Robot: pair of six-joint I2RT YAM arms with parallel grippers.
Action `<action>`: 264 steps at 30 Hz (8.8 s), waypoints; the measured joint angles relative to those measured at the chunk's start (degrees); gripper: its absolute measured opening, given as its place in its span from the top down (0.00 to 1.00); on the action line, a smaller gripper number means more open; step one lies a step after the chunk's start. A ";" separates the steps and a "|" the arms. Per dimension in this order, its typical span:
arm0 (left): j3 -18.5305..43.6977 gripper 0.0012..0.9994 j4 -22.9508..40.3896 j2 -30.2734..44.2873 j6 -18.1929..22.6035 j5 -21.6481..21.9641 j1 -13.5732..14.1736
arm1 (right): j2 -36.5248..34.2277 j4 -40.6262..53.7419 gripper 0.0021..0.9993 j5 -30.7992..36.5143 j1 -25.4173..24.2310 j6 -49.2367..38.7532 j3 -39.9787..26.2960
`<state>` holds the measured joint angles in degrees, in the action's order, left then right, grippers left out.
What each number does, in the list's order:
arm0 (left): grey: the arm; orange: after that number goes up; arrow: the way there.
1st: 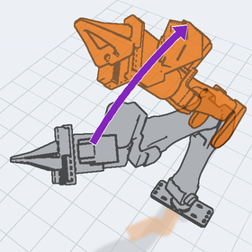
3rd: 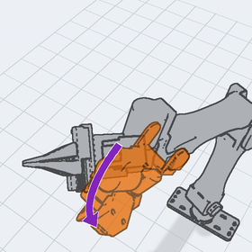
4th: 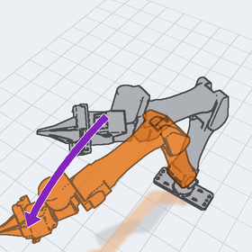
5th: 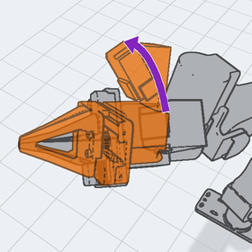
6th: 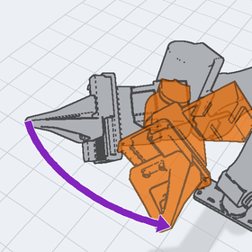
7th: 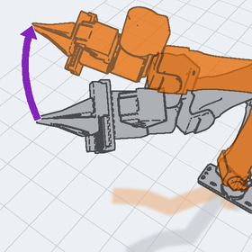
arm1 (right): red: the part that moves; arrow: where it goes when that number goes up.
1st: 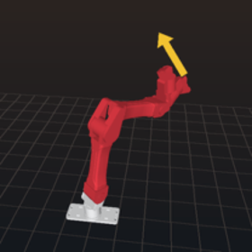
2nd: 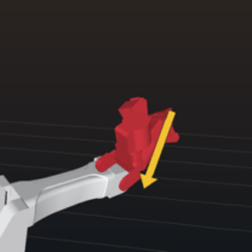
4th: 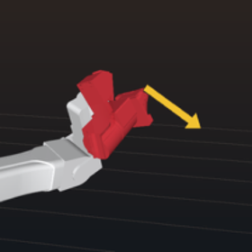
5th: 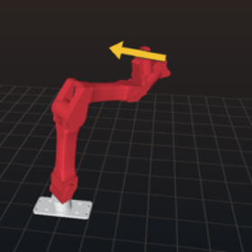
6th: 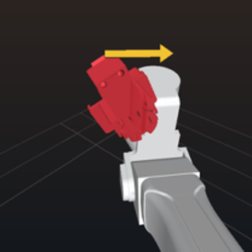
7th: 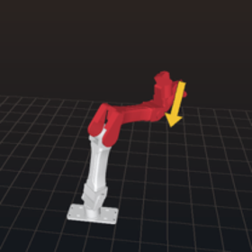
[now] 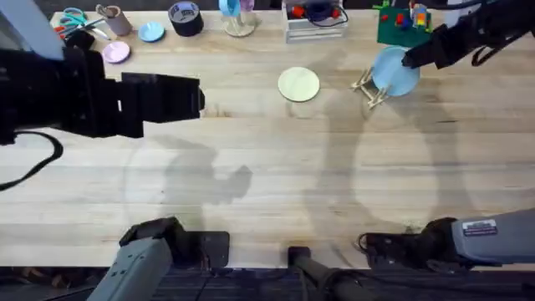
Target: Pick up the plates from the table one by one and place each into a slot on the dish rack.
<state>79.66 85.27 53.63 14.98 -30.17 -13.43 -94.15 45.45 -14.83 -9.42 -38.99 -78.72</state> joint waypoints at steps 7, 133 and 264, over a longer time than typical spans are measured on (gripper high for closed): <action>0.00 0.01 0.00 0.00 0.00 0.01 0.00 | 0.00 -0.02 0.83 -0.07 0.05 0.02 0.00; 0.28 0.96 -60.46 62.42 -37.13 -22.74 24.16 | 35.89 20.38 0.00 -1.11 0.05 28.29 -1.07; 3.65 0.96 -55.71 73.43 -38.63 -22.36 21.51 | -8.89 -9.63 0.00 -21.46 14.83 38.82 -1.18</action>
<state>83.31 29.56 127.05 -23.65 -52.53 8.08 -103.04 35.82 -36.29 5.41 -0.16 -79.90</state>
